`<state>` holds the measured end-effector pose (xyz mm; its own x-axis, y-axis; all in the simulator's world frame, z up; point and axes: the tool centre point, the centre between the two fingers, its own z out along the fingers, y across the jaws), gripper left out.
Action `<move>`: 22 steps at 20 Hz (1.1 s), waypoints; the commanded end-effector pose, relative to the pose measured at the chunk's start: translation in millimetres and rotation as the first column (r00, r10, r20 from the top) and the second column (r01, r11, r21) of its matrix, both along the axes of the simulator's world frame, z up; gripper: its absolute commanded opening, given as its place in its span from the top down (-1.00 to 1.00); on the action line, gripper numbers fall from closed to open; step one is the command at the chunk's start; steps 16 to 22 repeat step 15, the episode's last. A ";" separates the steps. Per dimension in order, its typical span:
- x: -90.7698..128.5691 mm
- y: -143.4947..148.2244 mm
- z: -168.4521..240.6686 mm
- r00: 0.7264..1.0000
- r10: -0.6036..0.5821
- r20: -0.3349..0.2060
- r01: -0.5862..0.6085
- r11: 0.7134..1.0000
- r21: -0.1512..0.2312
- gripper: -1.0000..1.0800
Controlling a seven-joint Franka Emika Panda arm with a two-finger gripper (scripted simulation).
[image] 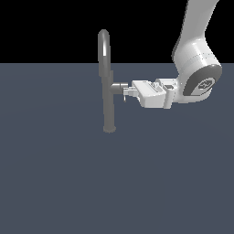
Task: Turn on the faucet by rotating a designated handle.
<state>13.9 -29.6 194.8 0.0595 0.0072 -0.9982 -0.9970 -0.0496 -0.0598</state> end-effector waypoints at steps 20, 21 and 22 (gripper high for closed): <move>20.1 2.9 -58.3 0.998 -0.012 -0.062 0.012 1.000 -0.007 1.00; 20.1 2.9 -58.3 0.998 -0.012 -0.062 0.012 1.000 -0.007 1.00; 20.1 2.9 -58.3 0.998 -0.012 -0.062 0.012 1.000 -0.007 1.00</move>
